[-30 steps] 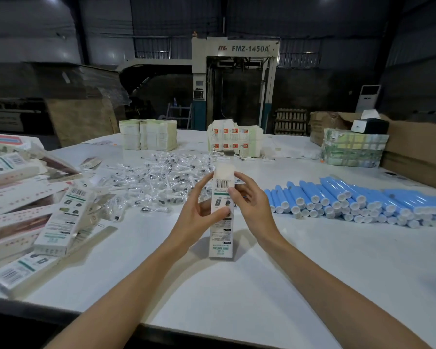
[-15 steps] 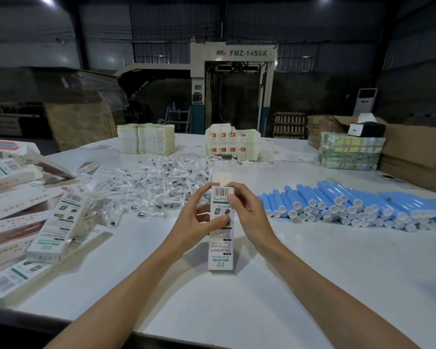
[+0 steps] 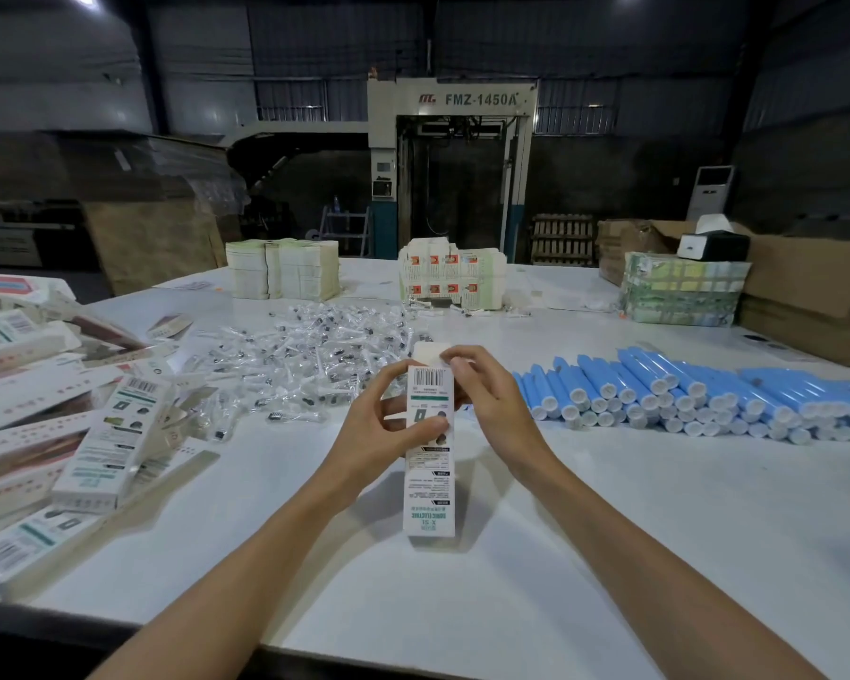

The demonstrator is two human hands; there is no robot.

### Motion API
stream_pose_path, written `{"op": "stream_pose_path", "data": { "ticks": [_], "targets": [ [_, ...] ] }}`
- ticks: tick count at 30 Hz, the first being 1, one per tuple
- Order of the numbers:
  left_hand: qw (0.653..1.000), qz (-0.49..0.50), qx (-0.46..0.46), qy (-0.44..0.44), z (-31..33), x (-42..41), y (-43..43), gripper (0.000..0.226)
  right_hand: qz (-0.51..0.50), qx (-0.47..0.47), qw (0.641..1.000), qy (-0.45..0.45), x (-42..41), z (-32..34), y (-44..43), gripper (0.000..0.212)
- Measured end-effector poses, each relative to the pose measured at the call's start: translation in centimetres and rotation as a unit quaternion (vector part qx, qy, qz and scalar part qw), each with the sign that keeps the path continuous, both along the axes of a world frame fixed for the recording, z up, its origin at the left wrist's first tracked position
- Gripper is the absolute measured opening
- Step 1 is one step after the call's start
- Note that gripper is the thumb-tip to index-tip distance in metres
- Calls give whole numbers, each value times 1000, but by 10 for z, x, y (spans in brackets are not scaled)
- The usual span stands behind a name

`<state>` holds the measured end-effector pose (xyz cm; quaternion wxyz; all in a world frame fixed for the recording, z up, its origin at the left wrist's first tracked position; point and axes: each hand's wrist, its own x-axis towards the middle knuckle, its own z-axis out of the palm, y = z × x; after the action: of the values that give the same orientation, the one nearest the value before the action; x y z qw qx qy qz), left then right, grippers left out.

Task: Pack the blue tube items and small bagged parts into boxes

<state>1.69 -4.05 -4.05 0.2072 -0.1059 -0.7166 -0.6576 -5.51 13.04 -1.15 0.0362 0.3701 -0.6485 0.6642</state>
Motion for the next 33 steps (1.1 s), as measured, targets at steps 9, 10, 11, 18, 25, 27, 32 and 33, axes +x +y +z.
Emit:
{"op": "stream_pose_path", "data": {
  "ticks": [9,10,11,18,25,27,32,33],
  "targets": [
    [999,-33,-14,-16,1,4,5,68,-28,16,999,-38,-17,1,8,10],
    [999,-34,-15,-17,1,3,4,69,-25,21,999,-29,-17,1,9,8],
    [999,-33,-18,-18,0,3,4,69,-23,27,999,-17,-16,1,10,6],
    [999,-28,-26,-23,-1,3,3,70,-20,65,994,88,-18,7,14,10],
    [999,-7,-34,-9,0,2,1,63,42,57,997,13,-11,11,14,15],
    [999,-5,-36,-6,1,3,1,62,39,43,998,-16,-8,12,11,25],
    [999,-3,-51,0,3,4,0,65,41,30,997,-62,-8,14,8,23],
    [999,-4,-53,2,3,4,0,66,40,25,996,-71,-8,16,9,22]
  ]
}}
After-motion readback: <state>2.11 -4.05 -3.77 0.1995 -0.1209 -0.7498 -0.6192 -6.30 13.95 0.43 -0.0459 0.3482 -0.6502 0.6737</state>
